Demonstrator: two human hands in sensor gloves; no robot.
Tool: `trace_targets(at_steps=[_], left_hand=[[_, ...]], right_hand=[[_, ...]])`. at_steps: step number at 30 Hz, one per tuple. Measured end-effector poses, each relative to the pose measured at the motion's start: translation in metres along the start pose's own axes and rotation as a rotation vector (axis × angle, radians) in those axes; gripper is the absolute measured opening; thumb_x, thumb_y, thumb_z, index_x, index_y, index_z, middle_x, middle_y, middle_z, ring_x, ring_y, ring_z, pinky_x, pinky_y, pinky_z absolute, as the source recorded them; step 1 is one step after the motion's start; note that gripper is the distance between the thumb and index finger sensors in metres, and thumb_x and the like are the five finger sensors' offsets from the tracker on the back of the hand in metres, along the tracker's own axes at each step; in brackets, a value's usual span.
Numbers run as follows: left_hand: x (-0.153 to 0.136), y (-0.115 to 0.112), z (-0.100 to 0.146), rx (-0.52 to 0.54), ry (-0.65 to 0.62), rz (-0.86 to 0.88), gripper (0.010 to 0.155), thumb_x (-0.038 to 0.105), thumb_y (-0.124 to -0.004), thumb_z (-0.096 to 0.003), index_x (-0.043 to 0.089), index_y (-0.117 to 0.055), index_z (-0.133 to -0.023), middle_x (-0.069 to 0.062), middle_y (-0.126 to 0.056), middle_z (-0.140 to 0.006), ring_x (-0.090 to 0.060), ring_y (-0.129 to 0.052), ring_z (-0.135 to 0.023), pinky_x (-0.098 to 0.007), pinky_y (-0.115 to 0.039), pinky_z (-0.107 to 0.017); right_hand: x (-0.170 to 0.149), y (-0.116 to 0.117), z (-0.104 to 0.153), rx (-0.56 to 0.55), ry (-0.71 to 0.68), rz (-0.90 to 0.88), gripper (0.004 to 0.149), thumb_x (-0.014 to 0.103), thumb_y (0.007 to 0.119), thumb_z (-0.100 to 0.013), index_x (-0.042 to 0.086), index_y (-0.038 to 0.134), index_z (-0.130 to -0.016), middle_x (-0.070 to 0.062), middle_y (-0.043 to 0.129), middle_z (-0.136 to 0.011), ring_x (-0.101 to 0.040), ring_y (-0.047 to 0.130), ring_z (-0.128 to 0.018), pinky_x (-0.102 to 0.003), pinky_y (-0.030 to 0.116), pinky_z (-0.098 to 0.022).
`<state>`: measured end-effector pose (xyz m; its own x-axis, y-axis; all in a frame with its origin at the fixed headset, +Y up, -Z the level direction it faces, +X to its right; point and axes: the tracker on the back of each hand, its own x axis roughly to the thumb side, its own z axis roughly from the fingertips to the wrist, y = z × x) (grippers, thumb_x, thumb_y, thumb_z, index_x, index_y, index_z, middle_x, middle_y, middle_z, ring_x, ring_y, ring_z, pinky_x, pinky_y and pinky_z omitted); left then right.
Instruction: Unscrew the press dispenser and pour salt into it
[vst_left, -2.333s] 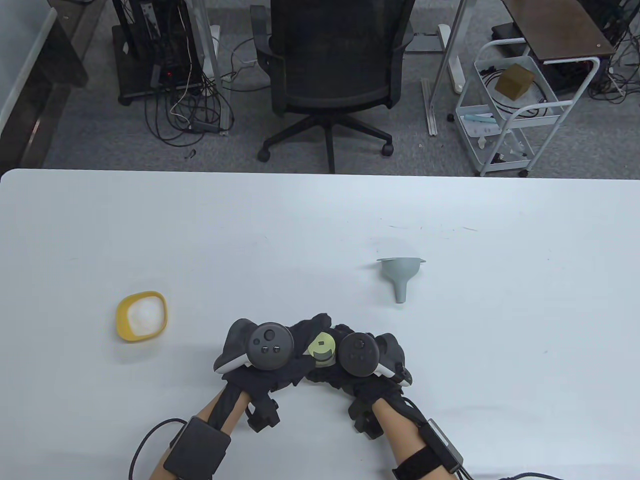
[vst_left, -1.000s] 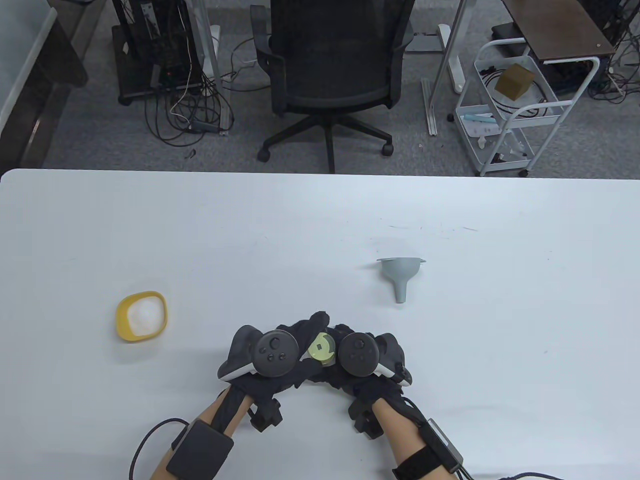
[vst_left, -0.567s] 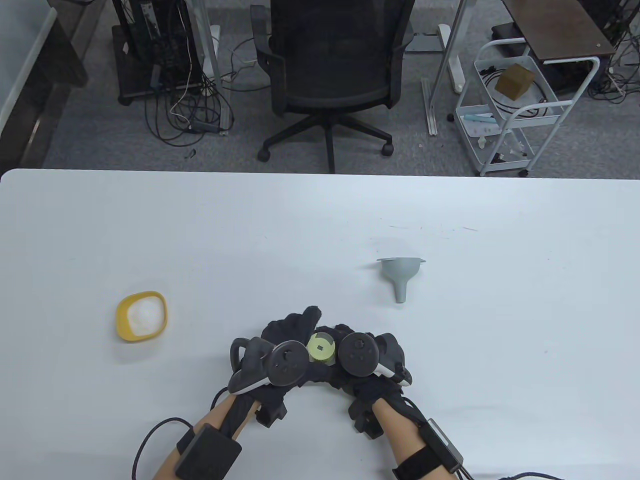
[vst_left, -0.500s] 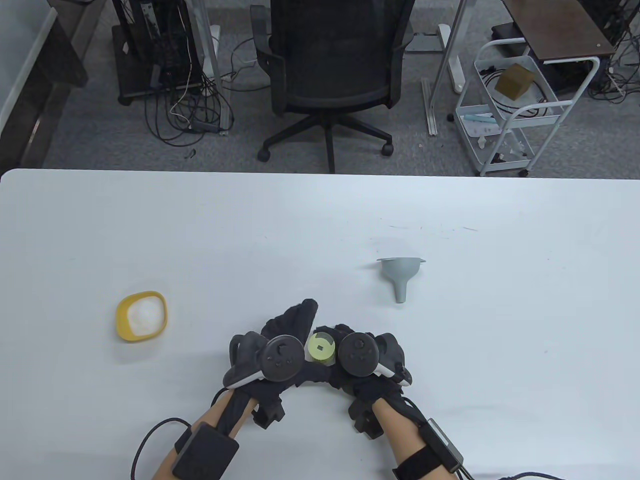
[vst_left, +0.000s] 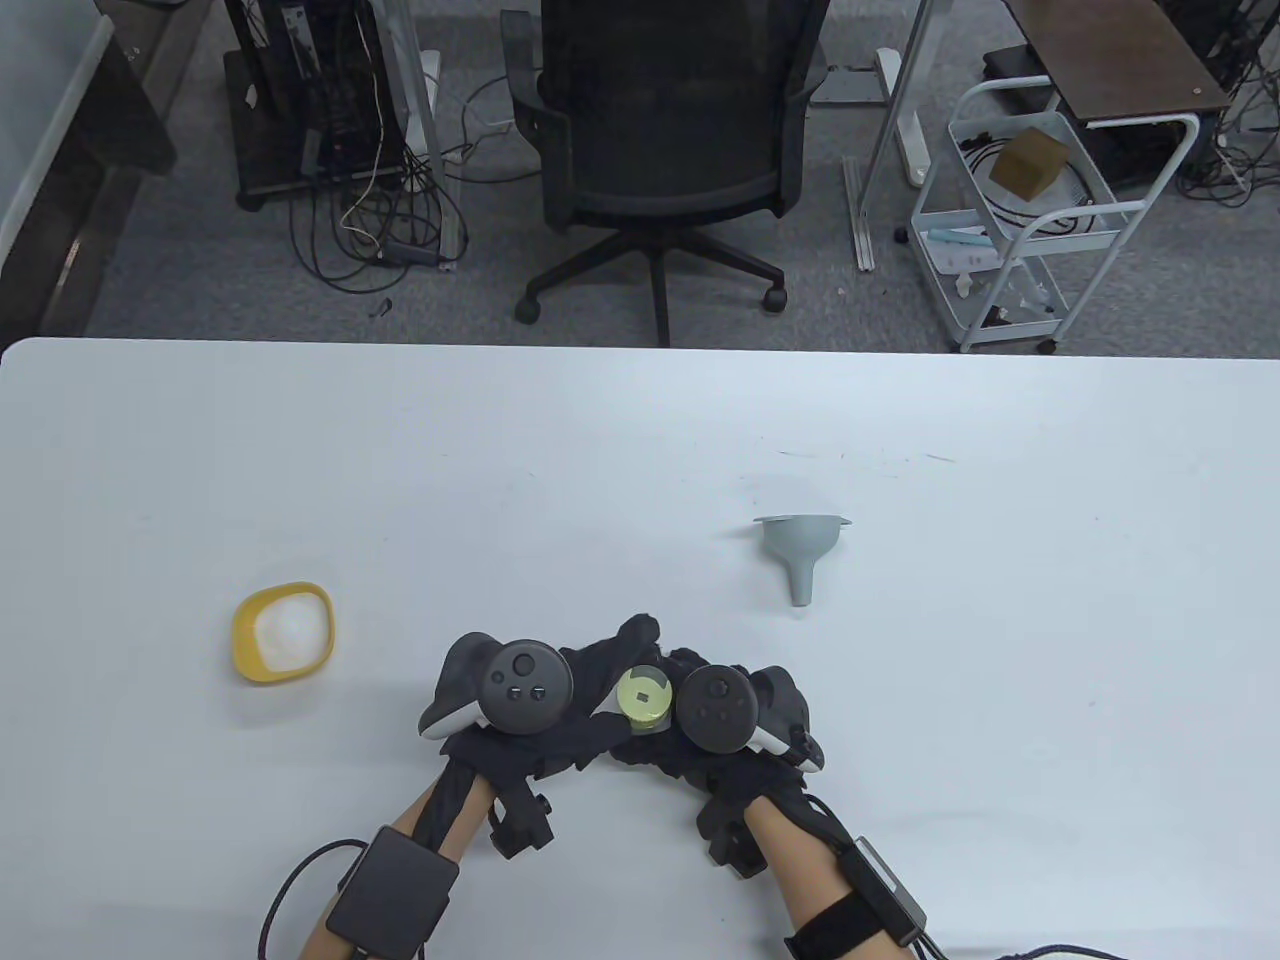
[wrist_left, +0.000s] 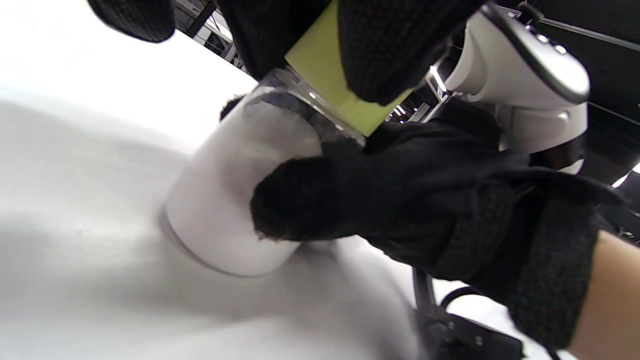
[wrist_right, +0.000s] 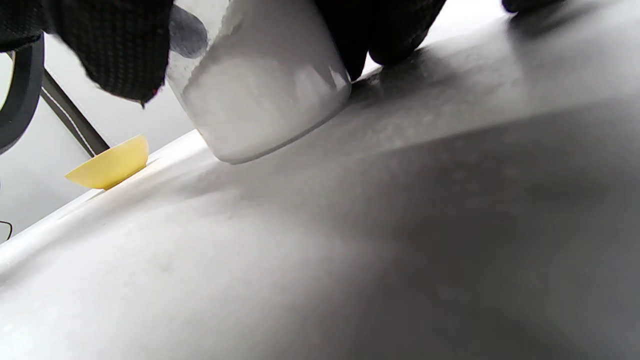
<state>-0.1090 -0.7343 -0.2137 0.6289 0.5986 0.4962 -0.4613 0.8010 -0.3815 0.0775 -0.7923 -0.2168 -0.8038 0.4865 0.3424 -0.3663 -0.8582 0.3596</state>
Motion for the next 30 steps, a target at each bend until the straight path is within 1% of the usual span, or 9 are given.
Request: trace_targets(at_steps=[2, 5, 9, 12, 16, 20, 24, 30], left_hand=[[0.002, -0.001, 0.0, 0.017, 0.013, -0.022, 0.102, 0.035, -0.09, -0.0481, 0.007, -0.029, -0.125, -0.012, -0.066, -0.121, -0.035, -0.078, -0.107, -0.075, -0.061, -0.071], [0.006, -0.004, -0.001, 0.024, 0.037, -0.075, 0.102, 0.039, -0.09, -0.0476, 0.006, -0.033, -0.125, -0.018, -0.064, -0.119, -0.038, -0.077, -0.103, -0.075, -0.062, -0.071], [0.01, -0.009, -0.002, 0.047, 0.071, -0.142, 0.094, 0.045, -0.089, -0.0473, 0.01, -0.045, -0.124, -0.02, -0.064, -0.115, -0.039, -0.077, -0.098, -0.074, -0.063, -0.07], [0.013, -0.009, -0.002, 0.078, 0.106, -0.184, 0.091, 0.049, -0.09, -0.0451, 0.014, -0.053, -0.12, -0.019, -0.067, -0.112, -0.039, -0.079, -0.095, -0.073, -0.064, -0.069], [0.012, -0.012, -0.003, 0.072, 0.117, -0.173, 0.09, 0.051, -0.088, -0.0453, 0.017, -0.05, -0.12, -0.02, -0.07, -0.113, -0.039, -0.083, -0.096, -0.071, -0.066, -0.069], [0.012, -0.012, -0.003, 0.091, 0.128, -0.155, 0.091, 0.053, -0.087, -0.0447, 0.014, -0.051, -0.118, -0.018, -0.077, -0.112, -0.036, -0.088, -0.095, -0.067, -0.07, -0.069], [0.013, -0.01, -0.003, 0.092, 0.122, -0.148, 0.091, 0.053, -0.088, -0.0446, 0.012, -0.052, -0.117, -0.017, -0.078, -0.112, -0.035, -0.089, -0.095, -0.064, -0.071, -0.069], [0.014, -0.01, -0.002, 0.097, 0.117, -0.154, 0.091, 0.053, -0.087, -0.0452, 0.012, -0.051, -0.118, -0.016, -0.078, -0.112, -0.036, -0.089, -0.095, -0.064, -0.071, -0.07]], right_hand=[[0.0, 0.0, 0.0, 0.0, 0.0, 0.0, 0.091, 0.063, 0.078, -0.049, 0.01, 0.045, -0.115, -0.019, 0.065, -0.11, -0.045, 0.053, -0.104, -0.078, 0.039, -0.064], [0.0, 0.0, 0.0, 0.0, 0.0, 0.0, 0.091, 0.063, 0.078, -0.049, 0.01, 0.045, -0.115, -0.019, 0.065, -0.11, -0.045, 0.053, -0.104, -0.078, 0.039, -0.064], [0.0, 0.0, 0.0, 0.0, 0.0, 0.0, 0.091, 0.063, 0.078, -0.048, 0.01, 0.044, -0.115, -0.019, 0.065, -0.11, -0.045, 0.053, -0.104, -0.078, 0.039, -0.064], [0.0, 0.0, 0.0, 0.0, 0.0, 0.0, 0.091, 0.063, 0.078, -0.049, 0.01, 0.044, -0.115, -0.019, 0.065, -0.11, -0.046, 0.053, -0.104, -0.078, 0.039, -0.064], [0.0, 0.0, 0.0, 0.0, 0.0, 0.0, 0.091, 0.063, 0.078, -0.049, 0.01, 0.044, -0.115, -0.019, 0.064, -0.11, -0.046, 0.053, -0.104, -0.078, 0.039, -0.063], [0.0, 0.0, 0.0, 0.0, 0.0, 0.0, 0.091, 0.063, 0.078, -0.049, 0.01, 0.044, -0.115, -0.019, 0.065, -0.11, -0.046, 0.053, -0.104, -0.078, 0.039, -0.064], [0.0, 0.0, 0.0, 0.0, 0.0, 0.0, 0.091, 0.063, 0.078, -0.049, 0.01, 0.044, -0.115, -0.019, 0.065, -0.11, -0.046, 0.053, -0.104, -0.078, 0.039, -0.064], [0.001, 0.001, -0.001, 0.003, -0.002, 0.002, 0.091, 0.063, 0.078, -0.049, 0.01, 0.044, -0.115, -0.019, 0.065, -0.11, -0.046, 0.053, -0.104, -0.078, 0.039, -0.063]])
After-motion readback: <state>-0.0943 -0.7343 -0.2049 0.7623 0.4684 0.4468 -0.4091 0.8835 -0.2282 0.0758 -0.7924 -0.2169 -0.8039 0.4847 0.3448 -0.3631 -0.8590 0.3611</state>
